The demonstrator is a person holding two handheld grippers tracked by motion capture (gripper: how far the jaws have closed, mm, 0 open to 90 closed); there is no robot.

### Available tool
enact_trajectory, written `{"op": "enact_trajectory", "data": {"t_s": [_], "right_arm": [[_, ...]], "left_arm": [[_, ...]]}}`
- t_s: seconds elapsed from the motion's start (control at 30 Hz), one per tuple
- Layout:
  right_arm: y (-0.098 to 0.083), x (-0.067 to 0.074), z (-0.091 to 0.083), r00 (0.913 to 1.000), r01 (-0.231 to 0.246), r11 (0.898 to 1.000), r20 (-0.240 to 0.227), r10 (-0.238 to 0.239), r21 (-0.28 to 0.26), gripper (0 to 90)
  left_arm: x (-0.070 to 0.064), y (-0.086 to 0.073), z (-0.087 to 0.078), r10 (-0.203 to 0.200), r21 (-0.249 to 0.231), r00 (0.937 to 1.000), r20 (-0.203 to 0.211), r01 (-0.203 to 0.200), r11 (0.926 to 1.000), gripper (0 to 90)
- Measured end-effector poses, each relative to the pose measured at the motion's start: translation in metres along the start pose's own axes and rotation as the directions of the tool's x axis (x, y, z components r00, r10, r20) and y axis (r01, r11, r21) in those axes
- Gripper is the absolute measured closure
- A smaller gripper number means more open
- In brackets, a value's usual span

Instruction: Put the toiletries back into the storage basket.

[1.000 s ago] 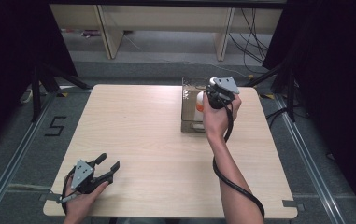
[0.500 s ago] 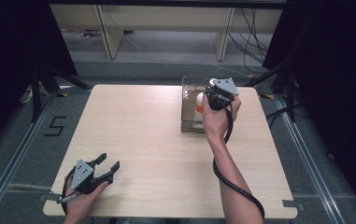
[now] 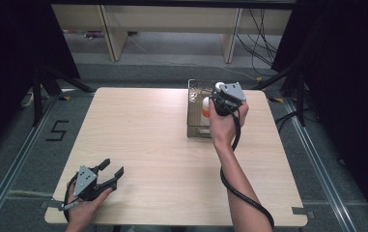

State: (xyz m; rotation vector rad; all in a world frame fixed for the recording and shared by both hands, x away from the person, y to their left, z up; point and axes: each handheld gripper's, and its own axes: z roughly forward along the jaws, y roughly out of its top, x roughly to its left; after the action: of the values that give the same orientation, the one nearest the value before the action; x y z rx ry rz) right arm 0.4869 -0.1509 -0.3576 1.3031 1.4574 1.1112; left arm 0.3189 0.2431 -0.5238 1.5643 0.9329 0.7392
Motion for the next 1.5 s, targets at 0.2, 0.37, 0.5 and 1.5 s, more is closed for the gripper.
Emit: {"op": "enact_trajectory", "data": {"t_s": [0.2,0.37,0.5,1.5], "right_arm": [[-0.002,-0.005,-0.004,1.0000,0.005,1.000,-0.008,-0.005,-0.024,48.6],[-0.002,-0.007,-0.010,0.9996,-0.006,1.000,-0.029,0.006,-0.022,47.6],[-0.005,-0.010,-0.016,0.9991,-0.008,1.000,-0.043,0.007,-0.020,47.7],[-0.061,-0.058,-0.062,0.9916,0.002,0.998,-0.129,0.006,0.060,49.2]], "left_arm": [[0.000,0.000,0.000,-0.001,-0.001,1.0000,0.000,0.001,1.0000,36.2],[0.000,0.000,0.000,-0.002,-0.002,1.0000,0.001,0.002,1.0000,36.1],[0.000,0.000,0.000,-0.001,0.000,1.0000,0.000,0.001,1.0000,36.1],[0.000,0.000,0.002,0.001,-0.008,1.0000,-0.002,-0.001,1.0000,36.1]]}}
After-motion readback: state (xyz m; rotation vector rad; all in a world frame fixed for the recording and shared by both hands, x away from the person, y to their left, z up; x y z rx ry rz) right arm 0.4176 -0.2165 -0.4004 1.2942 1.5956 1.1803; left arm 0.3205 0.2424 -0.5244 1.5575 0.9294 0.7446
